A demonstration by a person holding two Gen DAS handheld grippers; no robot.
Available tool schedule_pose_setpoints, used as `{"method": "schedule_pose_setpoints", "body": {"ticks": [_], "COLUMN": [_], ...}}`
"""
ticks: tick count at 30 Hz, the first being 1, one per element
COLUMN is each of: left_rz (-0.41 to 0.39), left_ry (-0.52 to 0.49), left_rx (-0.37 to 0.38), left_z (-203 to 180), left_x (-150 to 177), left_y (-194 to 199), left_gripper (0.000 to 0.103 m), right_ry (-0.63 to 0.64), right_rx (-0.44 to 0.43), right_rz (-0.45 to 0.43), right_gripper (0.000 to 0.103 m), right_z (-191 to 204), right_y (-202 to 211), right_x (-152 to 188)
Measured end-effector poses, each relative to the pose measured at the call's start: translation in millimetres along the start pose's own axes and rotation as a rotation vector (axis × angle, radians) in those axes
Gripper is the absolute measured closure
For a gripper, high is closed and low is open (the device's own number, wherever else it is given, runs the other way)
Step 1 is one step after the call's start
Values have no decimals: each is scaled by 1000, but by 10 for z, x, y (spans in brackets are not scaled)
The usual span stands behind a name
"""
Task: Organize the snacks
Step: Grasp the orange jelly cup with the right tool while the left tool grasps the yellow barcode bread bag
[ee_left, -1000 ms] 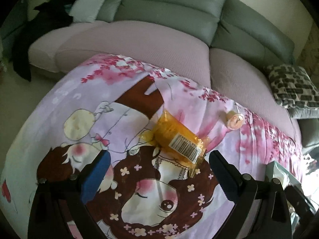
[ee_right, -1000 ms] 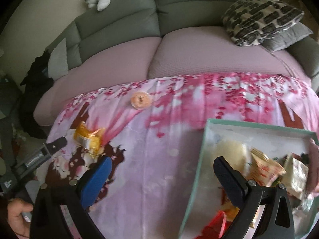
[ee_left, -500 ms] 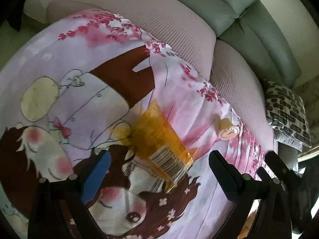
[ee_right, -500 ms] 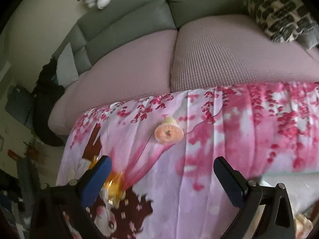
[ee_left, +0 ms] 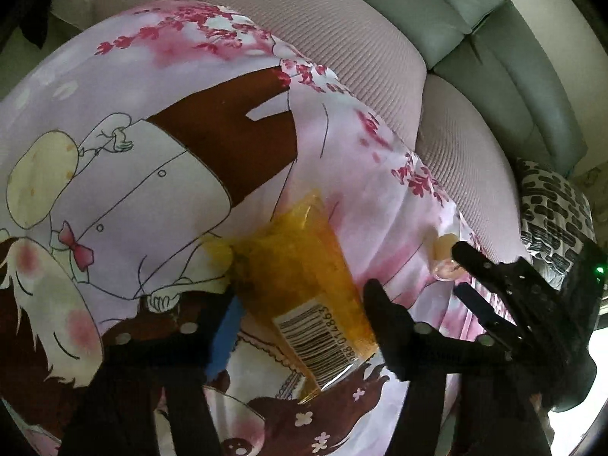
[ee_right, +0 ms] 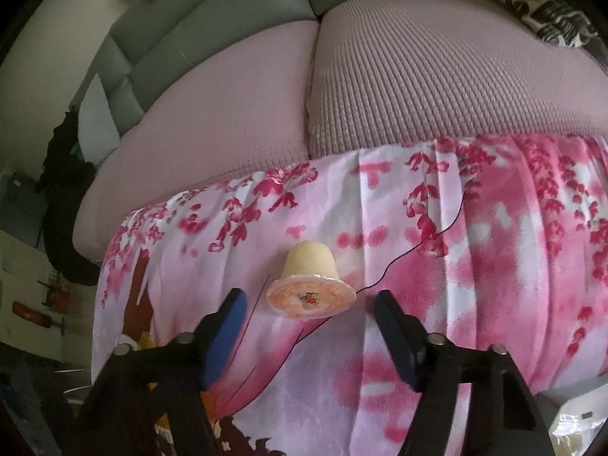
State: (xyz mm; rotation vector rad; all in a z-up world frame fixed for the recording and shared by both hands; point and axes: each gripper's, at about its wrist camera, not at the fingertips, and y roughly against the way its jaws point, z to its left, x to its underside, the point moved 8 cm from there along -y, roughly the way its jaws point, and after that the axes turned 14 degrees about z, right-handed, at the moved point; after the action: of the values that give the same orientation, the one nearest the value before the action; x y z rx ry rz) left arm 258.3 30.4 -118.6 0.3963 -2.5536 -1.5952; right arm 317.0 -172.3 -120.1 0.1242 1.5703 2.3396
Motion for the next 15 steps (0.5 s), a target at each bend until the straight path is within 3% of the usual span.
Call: {"method": "schedule_pose_setpoints", "body": {"ticks": [3,9,15], "left_rz": [-10,-30,-54], "left_ry": [-11,-18,-27], "left_rx": [5,27,46], "left_z": [-13,-7,-12], "left_x": [-17,-5,99], "left_y": [-3,29,203], "left_gripper": [47,54,55], "right_ry": [9,20,41], "right_rx": [1,12,41], "right_rz": [-1,-17,-60], "right_gripper": [52,53,53], "right_z": [6,27,79], "right_y": [-13,22,348], "right_x": [-9,40,276]}}
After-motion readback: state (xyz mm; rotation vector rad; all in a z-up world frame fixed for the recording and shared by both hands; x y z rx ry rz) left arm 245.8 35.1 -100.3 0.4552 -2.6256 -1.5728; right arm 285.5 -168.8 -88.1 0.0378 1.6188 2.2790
